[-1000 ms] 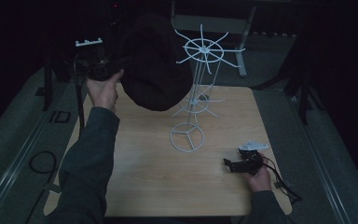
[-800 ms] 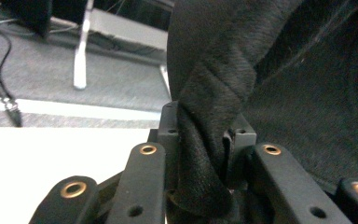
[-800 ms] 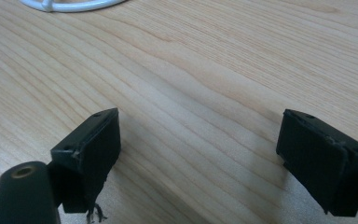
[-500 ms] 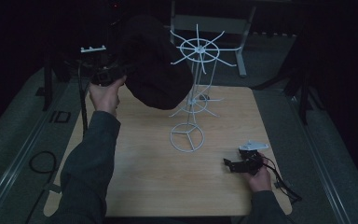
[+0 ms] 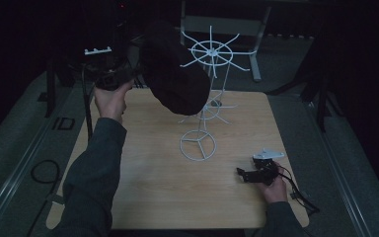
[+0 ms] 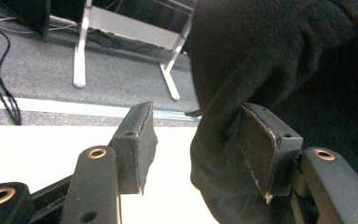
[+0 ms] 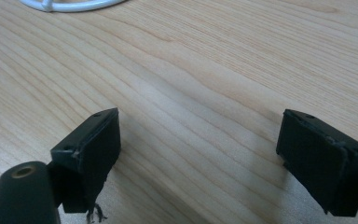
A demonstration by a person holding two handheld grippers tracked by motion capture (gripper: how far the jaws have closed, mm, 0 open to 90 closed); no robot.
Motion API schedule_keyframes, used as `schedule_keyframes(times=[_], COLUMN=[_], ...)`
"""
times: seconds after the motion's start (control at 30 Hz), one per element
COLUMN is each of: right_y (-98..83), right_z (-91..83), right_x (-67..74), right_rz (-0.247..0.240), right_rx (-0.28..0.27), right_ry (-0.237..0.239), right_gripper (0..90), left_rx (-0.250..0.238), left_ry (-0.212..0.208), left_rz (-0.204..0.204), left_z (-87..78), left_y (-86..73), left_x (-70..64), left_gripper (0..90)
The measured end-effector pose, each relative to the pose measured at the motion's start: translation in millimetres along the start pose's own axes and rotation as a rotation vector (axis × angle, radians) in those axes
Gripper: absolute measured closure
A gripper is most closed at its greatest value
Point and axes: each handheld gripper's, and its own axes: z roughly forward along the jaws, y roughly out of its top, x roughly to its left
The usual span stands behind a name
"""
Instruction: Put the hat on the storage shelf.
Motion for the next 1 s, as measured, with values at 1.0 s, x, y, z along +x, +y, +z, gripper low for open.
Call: schedule_keyframes(times=[1.0], right_y=[0.0], right_z=[0.1], right_x=[0.1], right_rz=[0.002], right_rx=[0.0], right_ry=[0.0], right_gripper=[13.5], left_rx=[0.02], left_ry=[0.099], left_rz=[0.159], left_z=[-19.9], left_y=[-5.7], left_x=[-1.3], left_gripper=[45.3])
